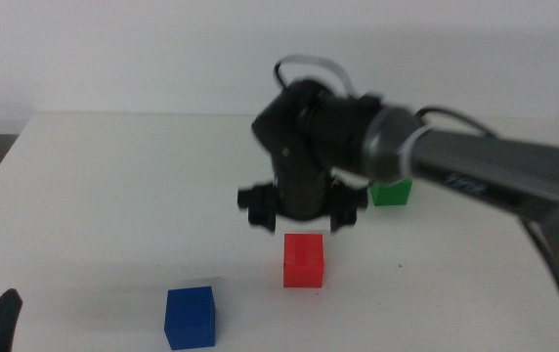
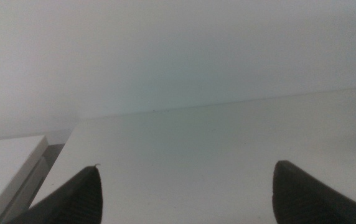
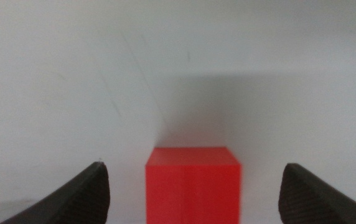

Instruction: Stack red cubes first, then green, then blue cubes in a specific spot.

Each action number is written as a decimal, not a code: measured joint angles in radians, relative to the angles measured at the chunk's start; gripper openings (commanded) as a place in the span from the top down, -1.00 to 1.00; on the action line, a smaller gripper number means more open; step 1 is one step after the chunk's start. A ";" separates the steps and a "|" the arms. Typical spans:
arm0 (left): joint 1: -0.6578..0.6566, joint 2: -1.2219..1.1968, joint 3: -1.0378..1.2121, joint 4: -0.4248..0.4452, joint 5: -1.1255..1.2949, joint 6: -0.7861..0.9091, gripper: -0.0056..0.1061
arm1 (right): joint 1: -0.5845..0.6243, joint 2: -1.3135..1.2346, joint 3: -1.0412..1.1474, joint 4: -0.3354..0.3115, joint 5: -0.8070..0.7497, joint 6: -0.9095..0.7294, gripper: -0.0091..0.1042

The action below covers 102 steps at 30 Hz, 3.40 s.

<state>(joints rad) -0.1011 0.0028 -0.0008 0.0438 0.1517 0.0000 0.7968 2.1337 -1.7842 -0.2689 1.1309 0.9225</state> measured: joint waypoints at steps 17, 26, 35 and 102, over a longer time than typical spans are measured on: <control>0.000 0.000 0.000 0.000 0.000 0.000 -0.78 | -0.393 -0.144 -0.003 0.058 -0.063 -0.411 -0.80; 0.000 0.000 0.000 0.000 0.000 0.000 -0.78 | -0.419 -0.034 -0.003 0.062 -0.224 -0.478 -0.80; 0.000 0.000 0.000 0.000 0.000 0.000 -0.78 | -0.419 0.070 -0.003 0.022 -0.276 -0.480 -0.66; 0.000 0.000 0.000 0.000 0.000 0.000 -0.78 | 0.167 -0.316 0.242 -0.319 -0.096 0.030 -0.80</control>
<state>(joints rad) -0.1011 0.0028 -0.0008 0.0438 0.1517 0.0000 0.9637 1.8179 -1.5419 -0.5880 1.0344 0.9522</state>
